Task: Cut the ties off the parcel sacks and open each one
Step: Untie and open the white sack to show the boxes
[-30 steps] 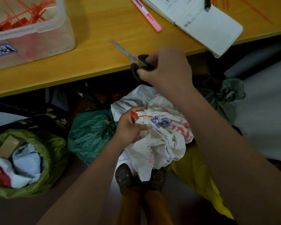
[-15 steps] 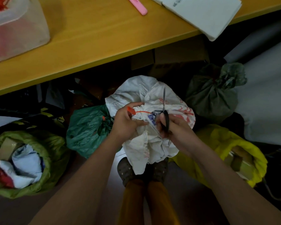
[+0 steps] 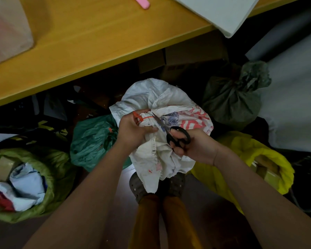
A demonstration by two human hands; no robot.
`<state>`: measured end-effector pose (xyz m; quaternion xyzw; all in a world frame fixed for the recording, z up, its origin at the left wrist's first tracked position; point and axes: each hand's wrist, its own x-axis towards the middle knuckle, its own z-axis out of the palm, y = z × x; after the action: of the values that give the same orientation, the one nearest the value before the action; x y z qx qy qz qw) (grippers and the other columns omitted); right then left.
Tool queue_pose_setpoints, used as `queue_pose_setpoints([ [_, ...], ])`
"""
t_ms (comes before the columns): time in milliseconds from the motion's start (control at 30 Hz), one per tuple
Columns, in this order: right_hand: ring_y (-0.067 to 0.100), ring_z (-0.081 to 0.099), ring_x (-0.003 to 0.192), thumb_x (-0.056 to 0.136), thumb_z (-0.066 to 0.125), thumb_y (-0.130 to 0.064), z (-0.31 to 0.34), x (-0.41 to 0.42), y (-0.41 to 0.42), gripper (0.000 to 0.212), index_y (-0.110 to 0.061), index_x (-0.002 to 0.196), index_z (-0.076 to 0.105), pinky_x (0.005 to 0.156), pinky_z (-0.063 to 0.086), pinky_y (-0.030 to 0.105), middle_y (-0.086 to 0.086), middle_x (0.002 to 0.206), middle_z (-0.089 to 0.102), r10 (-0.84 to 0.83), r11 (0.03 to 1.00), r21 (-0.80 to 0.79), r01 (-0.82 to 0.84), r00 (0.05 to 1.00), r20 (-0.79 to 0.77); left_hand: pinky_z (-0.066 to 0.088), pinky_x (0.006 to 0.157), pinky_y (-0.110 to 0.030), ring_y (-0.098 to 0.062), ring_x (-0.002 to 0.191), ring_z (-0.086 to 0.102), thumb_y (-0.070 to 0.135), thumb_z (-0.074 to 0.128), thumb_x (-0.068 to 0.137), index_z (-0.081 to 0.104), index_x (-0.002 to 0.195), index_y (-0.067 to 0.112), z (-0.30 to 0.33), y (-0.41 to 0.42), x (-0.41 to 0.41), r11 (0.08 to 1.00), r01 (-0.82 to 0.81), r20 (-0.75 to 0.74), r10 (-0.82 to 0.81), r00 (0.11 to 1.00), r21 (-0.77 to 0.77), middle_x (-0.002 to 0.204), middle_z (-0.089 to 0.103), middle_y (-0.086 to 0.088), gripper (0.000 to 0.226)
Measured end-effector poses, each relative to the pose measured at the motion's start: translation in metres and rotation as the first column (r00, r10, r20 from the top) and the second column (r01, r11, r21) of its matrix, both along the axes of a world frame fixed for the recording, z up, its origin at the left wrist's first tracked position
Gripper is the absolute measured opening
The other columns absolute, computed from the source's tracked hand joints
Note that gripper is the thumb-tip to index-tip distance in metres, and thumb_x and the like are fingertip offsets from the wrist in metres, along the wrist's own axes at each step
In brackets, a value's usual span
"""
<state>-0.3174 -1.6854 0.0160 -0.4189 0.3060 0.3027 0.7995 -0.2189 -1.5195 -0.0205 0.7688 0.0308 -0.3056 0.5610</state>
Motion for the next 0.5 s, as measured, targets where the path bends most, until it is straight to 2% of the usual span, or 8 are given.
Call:
queue_pose_setpoints([
  [133, 0.012, 0.044, 0.044, 0.075, 0.064, -0.030, -0.0040, 0.0023, 0.0008, 0.022, -0.020, 0.055, 0.066, 0.061, 0.027, 0.031, 0.005, 0.064, 0.056, 0.010, 1.000, 0.022, -0.010, 1.000, 0.013, 0.055, 0.077, -0.017, -0.001, 0.083, 0.067, -0.011, 0.079, 0.064, 0.065, 0.110, 0.002, 0.0011, 0.0000, 0.0017, 0.999, 0.035, 0.025, -0.035, 0.999, 0.023, 0.099, 0.069, -0.004, 0.050],
  [233, 0.011, 0.043, 0.043, 0.076, 0.062, -0.030, -0.0060, 0.0042, 0.0015, 0.023, -0.022, 0.055, 0.065, 0.060, 0.024, 0.032, 0.004, 0.064, 0.055, -0.004, 0.999, 0.031, 0.004, 1.000, 0.003, 0.055, 0.087, -0.031, -0.014, 0.094, 0.068, -0.010, 0.080, 0.064, 0.066, 0.111, 0.001, 0.0006, 0.0000, 0.0028, 1.000, 0.008, 0.015, -0.008, 1.000, 0.027, 0.103, 0.070, -0.008, 0.051],
  [300, 0.011, 0.041, 0.044, 0.076, 0.062, -0.030, -0.0063, 0.0052, 0.0012, 0.022, -0.022, 0.056, 0.064, 0.060, 0.022, 0.032, 0.005, 0.065, 0.054, -0.013, 0.999, 0.034, 0.014, 1.000, -0.014, 0.054, 0.090, -0.036, -0.017, 0.095, 0.068, -0.010, 0.080, 0.063, 0.067, 0.107, 0.008, 0.0007, -0.0002, 0.0028, 1.000, 0.001, 0.024, -0.002, 1.000, 0.026, 0.101, 0.070, -0.006, 0.049],
  [400, 0.011, 0.039, 0.045, 0.076, 0.063, -0.031, -0.0058, 0.0062, -0.0004, 0.019, -0.021, 0.060, 0.062, 0.060, 0.022, 0.032, 0.005, 0.067, 0.052, -0.018, 0.999, 0.048, 0.020, 0.999, -0.031, 0.054, 0.091, -0.038, -0.017, 0.093, 0.068, -0.008, 0.081, 0.062, 0.066, 0.099, 0.018, -0.0002, -0.0002, 0.0024, 0.999, 0.004, 0.042, -0.006, 0.999, 0.035, 0.098, 0.069, -0.003, 0.047],
  [500, 0.011, 0.039, 0.045, 0.077, 0.063, -0.031, -0.0055, 0.0066, -0.0001, 0.018, -0.021, 0.061, 0.061, 0.059, 0.024, 0.030, 0.004, 0.067, 0.052, -0.025, 0.998, 0.048, 0.028, 0.998, -0.049, 0.054, 0.090, -0.035, -0.016, 0.092, 0.068, -0.007, 0.082, 0.062, 0.068, 0.099, 0.014, -0.0027, 0.0007, 0.0036, 0.999, -0.012, 0.042, 0.010, 0.999, 0.034, 0.099, 0.070, -0.004, 0.045],
])
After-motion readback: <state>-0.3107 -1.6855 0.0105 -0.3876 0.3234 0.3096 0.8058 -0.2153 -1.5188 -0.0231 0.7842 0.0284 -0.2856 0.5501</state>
